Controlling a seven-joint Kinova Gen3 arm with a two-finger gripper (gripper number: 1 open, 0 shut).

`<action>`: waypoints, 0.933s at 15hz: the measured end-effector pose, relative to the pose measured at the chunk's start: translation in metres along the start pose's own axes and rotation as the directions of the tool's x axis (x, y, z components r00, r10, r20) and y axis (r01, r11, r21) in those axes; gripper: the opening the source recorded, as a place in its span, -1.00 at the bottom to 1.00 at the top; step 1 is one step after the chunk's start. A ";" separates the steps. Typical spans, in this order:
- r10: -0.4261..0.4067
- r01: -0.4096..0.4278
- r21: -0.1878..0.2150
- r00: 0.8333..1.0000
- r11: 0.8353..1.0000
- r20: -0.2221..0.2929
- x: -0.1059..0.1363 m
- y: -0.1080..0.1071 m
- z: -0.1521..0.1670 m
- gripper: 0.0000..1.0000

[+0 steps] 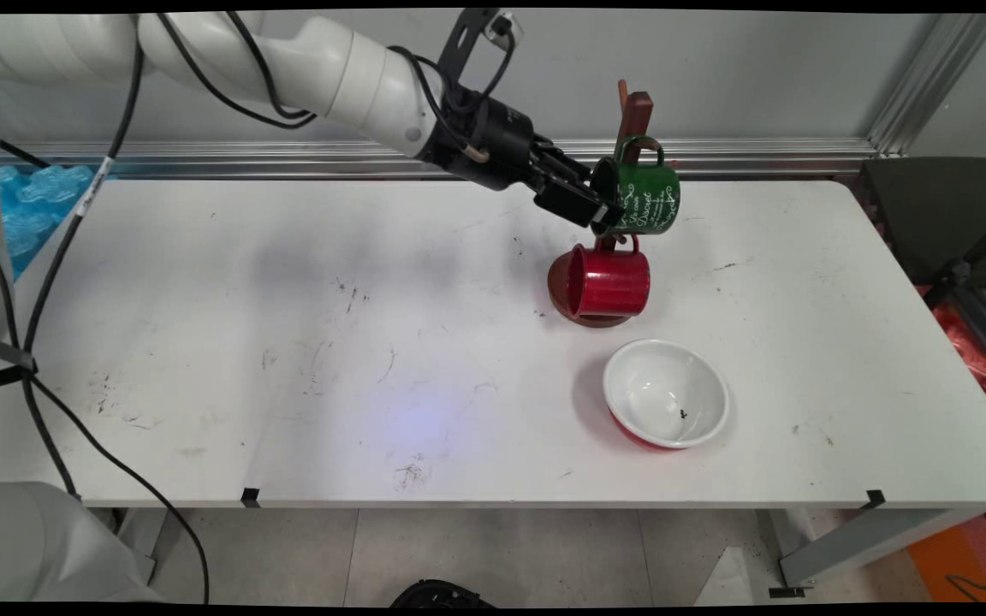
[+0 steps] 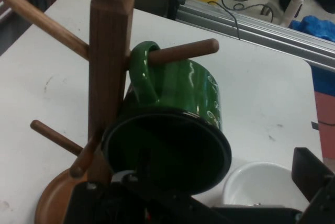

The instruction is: Pick up the green mug from the rack

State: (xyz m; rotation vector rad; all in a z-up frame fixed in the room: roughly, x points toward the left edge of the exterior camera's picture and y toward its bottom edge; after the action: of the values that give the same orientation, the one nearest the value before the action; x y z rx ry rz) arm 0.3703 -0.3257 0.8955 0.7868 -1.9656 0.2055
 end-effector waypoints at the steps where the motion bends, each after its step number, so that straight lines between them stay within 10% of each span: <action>1: -0.004 0.004 0.002 1.000 1.000 -0.002 -0.001 0.000 0.003 1.00; 14: -0.034 0.035 0.026 0.999 0.999 -0.030 -0.002 -0.004 0.026 1.00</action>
State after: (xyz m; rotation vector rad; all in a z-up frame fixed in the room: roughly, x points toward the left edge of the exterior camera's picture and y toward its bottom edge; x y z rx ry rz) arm 0.3548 -0.3398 0.8801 0.8302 -1.9233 0.2220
